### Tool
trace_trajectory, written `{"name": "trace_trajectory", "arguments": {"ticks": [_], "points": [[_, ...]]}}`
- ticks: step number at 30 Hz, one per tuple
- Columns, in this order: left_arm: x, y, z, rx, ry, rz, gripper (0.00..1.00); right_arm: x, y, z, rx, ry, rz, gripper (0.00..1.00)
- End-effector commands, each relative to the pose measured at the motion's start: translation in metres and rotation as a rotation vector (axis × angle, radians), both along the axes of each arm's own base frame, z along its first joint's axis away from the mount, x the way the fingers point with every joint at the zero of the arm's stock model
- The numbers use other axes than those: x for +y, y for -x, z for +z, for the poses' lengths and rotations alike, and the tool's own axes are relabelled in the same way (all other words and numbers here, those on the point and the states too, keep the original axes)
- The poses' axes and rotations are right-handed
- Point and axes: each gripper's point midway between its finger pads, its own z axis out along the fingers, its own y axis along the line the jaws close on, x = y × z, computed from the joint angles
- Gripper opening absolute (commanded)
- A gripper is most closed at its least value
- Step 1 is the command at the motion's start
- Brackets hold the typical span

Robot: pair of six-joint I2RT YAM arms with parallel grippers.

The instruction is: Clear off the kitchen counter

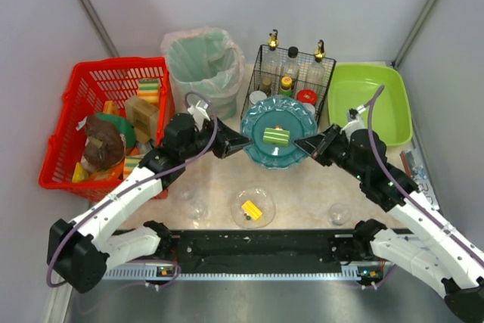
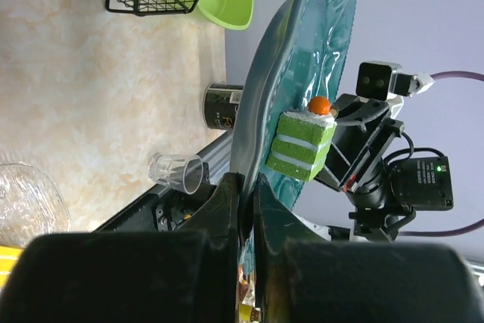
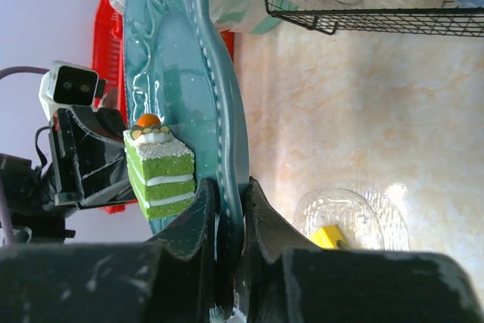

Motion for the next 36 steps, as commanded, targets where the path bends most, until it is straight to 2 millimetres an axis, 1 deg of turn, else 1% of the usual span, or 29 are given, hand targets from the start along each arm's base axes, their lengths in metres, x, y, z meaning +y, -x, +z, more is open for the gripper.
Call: {"name": "trace_trajectory", "arguments": {"ticks": [1, 3, 4, 6, 7, 8, 9, 11, 12, 14, 17, 19, 21, 23, 25, 28, 29, 31, 32, 33, 36], "points": [[0.001, 0.015, 0.094, -0.240, 0.175, -0.033, 0.00, 0.008, 0.003, 0.002, -0.047, 0.013, 0.062, 0.00], [0.003, 0.015, 0.094, -0.247, 0.164, -0.026, 0.01, 0.010, 0.002, 0.006, -0.048, -0.004, 0.064, 0.00], [0.004, 0.015, 0.094, -0.252, 0.158, -0.021, 0.07, 0.011, 0.002, 0.008, -0.044, -0.013, 0.064, 0.00], [0.007, 0.016, 0.092, -0.259, 0.143, -0.009, 0.25, 0.013, 0.003, 0.014, -0.029, -0.055, 0.056, 0.00], [0.009, 0.015, 0.092, -0.273, 0.128, 0.007, 0.40, 0.016, 0.004, 0.019, -0.029, -0.086, 0.062, 0.00], [0.013, 0.012, 0.088, -0.274, 0.105, 0.030, 0.58, 0.019, 0.005, 0.027, -0.040, -0.123, 0.077, 0.00], [0.017, 0.011, 0.087, -0.284, 0.085, 0.055, 0.67, 0.021, 0.006, 0.032, -0.035, -0.150, 0.079, 0.00], [0.024, 0.009, 0.085, -0.318, 0.057, 0.092, 0.83, 0.025, 0.006, 0.043, -0.045, -0.190, 0.090, 0.00], [0.028, 0.011, 0.080, -0.315, 0.031, 0.103, 0.88, 0.026, 0.005, 0.047, -0.050, -0.199, 0.094, 0.00], [0.035, 0.009, 0.079, -0.347, -0.003, 0.137, 0.97, 0.029, 0.004, 0.057, -0.060, -0.212, 0.105, 0.00], [0.048, 0.008, 0.076, -0.389, -0.076, 0.182, 0.98, 0.035, -0.001, 0.070, -0.075, -0.230, 0.117, 0.00], [0.062, 0.006, 0.070, -0.411, -0.149, 0.236, 0.98, 0.038, -0.004, 0.080, -0.084, -0.253, 0.116, 0.00], [0.080, 0.004, 0.066, -0.428, -0.211, 0.306, 0.98, 0.042, -0.009, 0.090, -0.093, -0.277, 0.118, 0.00], [0.100, 0.005, 0.067, -0.458, -0.267, 0.382, 0.98, 0.047, -0.015, 0.098, -0.101, -0.288, 0.121, 0.00], [0.118, 0.009, 0.073, -0.502, -0.309, 0.439, 0.98, 0.055, -0.024, 0.105, -0.105, -0.294, 0.126, 0.00], [0.144, 0.018, 0.089, -0.584, -0.352, 0.516, 0.98, 0.066, -0.038, 0.118, -0.120, -0.302, 0.132, 0.00], [0.152, 0.021, 0.093, -0.612, -0.367, 0.539, 0.98, 0.070, -0.045, 0.132, -0.159, -0.323, 0.137, 0.00], [0.169, 0.030, 0.102, -0.671, -0.386, 0.591, 0.98, 0.079, -0.055, 0.148, -0.190, -0.327, 0.146, 0.00], [0.176, 0.031, 0.102, -0.684, -0.409, 0.611, 0.98, 0.083, -0.061, 0.151, -0.198, -0.325, 0.148, 0.00], [0.183, 0.036, 0.105, -0.707, -0.413, 0.632, 0.98, 0.087, -0.066, 0.160, -0.212, -0.332, 0.153, 0.00], [0.202, 0.042, 0.103, -0.740, -0.468, 0.686, 0.98, 0.099, -0.082, 0.180, -0.246, -0.347, 0.163, 0.00]]}}
